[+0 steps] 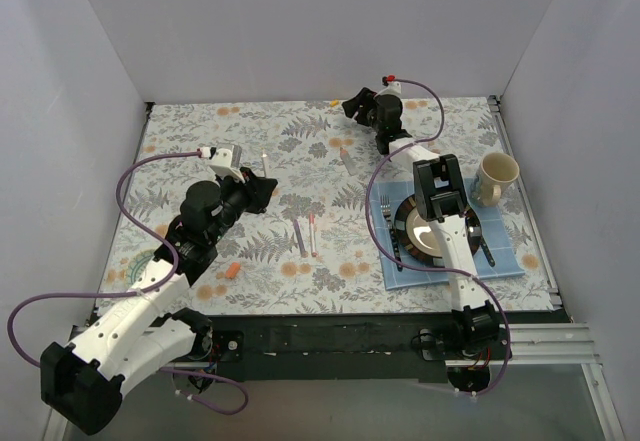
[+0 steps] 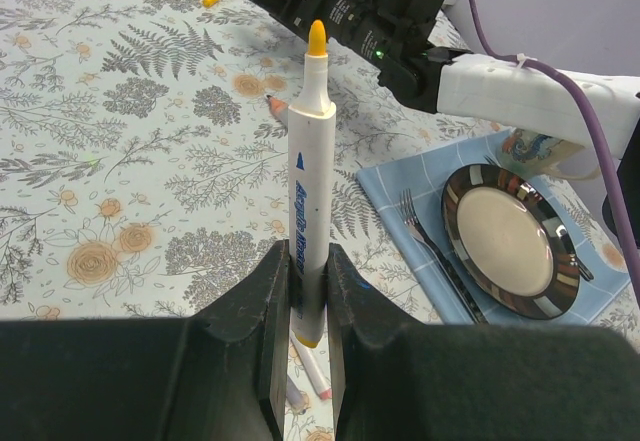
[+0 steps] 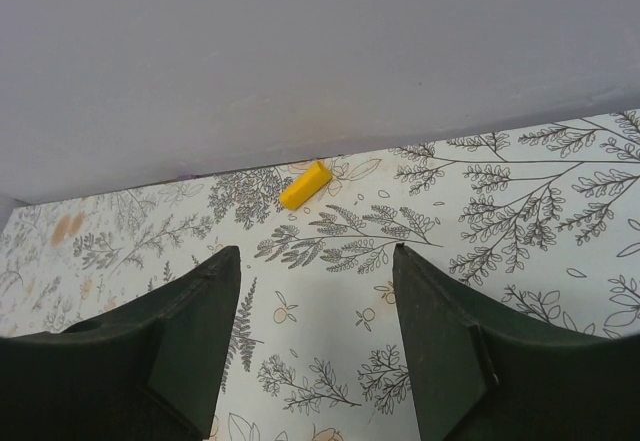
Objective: Insert the pens into the pen caps
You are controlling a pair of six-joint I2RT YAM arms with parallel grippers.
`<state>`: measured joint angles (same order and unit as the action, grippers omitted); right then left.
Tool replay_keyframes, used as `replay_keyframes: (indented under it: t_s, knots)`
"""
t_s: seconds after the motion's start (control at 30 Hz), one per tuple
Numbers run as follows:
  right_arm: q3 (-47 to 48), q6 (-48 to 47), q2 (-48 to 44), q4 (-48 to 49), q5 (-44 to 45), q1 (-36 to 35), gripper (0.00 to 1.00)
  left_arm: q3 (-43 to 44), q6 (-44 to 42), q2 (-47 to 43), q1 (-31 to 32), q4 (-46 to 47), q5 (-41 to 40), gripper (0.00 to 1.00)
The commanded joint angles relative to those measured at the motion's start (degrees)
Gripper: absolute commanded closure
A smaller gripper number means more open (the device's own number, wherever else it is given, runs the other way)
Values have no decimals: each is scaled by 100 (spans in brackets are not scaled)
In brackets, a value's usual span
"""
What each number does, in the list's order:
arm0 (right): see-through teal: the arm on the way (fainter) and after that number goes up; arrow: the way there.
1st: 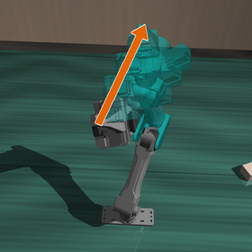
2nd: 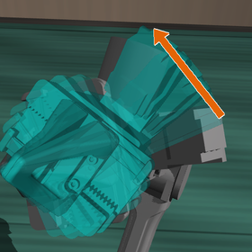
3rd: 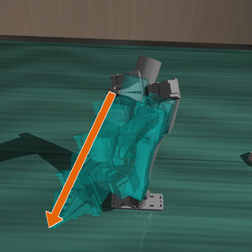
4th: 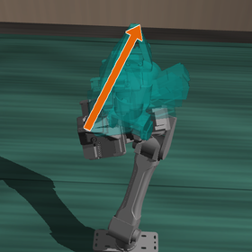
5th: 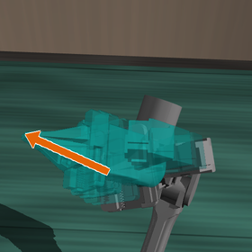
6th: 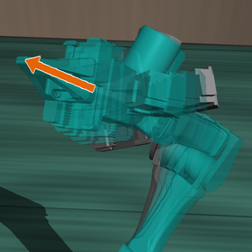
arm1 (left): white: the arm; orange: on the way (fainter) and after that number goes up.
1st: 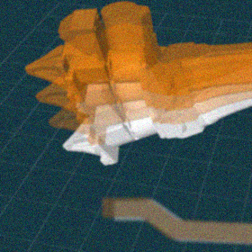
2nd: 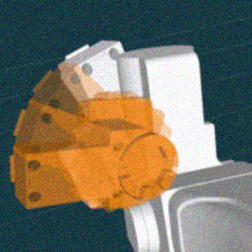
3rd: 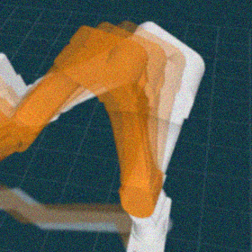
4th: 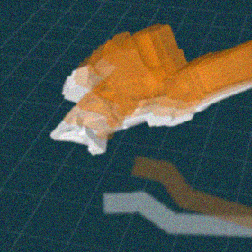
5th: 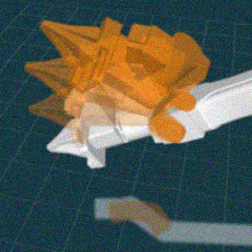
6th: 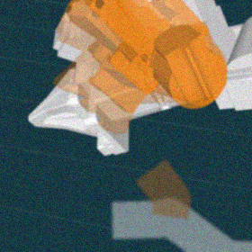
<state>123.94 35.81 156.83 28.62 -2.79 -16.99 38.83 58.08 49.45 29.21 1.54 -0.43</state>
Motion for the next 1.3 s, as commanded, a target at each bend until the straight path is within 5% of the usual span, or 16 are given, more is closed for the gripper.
replay_keyframes:
  t_s: [0.0, 0.2, 0.43, 0.73, 0.9, 1.13, 1.27]
  knots:
    - [69, 57, -179, 443, -46, -6, 31, -16, -78, 12, 14, 83, -45, 100]
    - [-317, -12, -688, 381, -547, -6, 31, -24, -52, 47, 14, 92, 34, 100]
    - [-2328, -531, -2612, 373, -1030, -6, 31, 116, 264, 135, 6, 162, 534, 100]
    - [-4614, -708, -4977, -805, -2225, -32, 37, 266, 1002, 12, -21, -66, 807, 100]
    - [-6220, -374, -6207, -42, -3640, -357, 42, 222, 1503, -76, -12, 153, 1228, 100]
    - [-7865, 171, -7640, 1355, -4212, -1086, 37, 222, 1846, 214, -21, 522, 1475, 100]
    - [-8078, -161, -8098, 1305, -4029, -1744, 33, 143, 2083, 442, -30, 970, 1852, 100]
